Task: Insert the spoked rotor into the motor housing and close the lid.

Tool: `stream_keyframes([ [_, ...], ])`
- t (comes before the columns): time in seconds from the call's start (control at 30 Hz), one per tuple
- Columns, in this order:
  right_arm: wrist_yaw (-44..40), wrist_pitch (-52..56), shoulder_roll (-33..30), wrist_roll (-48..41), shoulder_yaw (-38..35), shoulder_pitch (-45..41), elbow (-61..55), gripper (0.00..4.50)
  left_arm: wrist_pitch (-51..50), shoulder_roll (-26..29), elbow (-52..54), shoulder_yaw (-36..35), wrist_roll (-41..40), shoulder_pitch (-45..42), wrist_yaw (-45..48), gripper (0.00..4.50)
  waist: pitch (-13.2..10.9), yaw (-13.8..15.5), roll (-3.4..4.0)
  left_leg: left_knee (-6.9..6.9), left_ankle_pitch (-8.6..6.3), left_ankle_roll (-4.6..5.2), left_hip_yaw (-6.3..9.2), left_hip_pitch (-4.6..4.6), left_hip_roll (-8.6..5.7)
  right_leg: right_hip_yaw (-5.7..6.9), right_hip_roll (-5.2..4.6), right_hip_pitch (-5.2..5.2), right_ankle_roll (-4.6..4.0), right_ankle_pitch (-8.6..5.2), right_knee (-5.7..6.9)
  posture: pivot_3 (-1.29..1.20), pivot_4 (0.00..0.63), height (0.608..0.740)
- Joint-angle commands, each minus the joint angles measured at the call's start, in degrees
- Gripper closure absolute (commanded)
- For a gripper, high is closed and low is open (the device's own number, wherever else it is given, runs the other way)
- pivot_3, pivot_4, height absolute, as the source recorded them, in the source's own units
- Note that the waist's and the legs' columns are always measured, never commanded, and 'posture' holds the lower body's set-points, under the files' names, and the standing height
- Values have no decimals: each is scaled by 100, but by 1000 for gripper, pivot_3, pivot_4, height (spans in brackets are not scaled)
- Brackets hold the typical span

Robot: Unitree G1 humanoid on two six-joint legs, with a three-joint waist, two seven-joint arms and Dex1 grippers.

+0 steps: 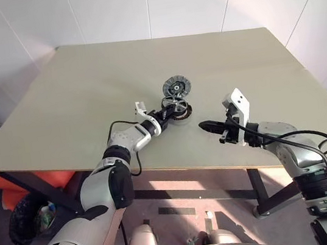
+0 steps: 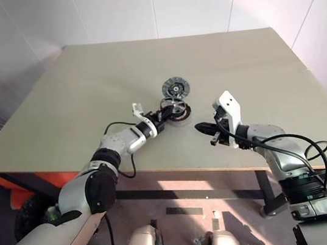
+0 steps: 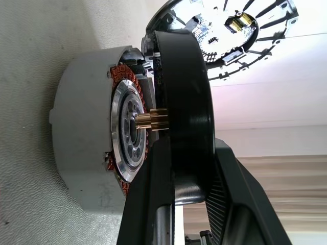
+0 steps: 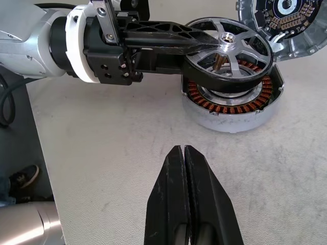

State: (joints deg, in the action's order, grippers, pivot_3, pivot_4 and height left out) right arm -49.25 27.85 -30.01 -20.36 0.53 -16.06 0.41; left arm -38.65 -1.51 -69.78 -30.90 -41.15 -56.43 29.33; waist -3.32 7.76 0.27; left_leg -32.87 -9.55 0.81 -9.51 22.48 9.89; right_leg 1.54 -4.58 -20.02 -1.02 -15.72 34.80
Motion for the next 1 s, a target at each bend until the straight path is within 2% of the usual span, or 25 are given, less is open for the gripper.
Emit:
stream_keyframes([
  [0.03,23,-88,-30,-70,-127,-50,-235,4500,2,-49,19,1,74,-206,114,3921,0,2,0,0,0,1,0,0,0,0,-1,0,0,0,0,0,0,740],
  [1.0,262,16,-21,-102,-143,-32,-409,4500,320,-166,-91,-41,397,-214,84,3921,0,4,0,-8,-2,5,1,0,-1,3,-5,3,0,0,3,0,0,740],
])
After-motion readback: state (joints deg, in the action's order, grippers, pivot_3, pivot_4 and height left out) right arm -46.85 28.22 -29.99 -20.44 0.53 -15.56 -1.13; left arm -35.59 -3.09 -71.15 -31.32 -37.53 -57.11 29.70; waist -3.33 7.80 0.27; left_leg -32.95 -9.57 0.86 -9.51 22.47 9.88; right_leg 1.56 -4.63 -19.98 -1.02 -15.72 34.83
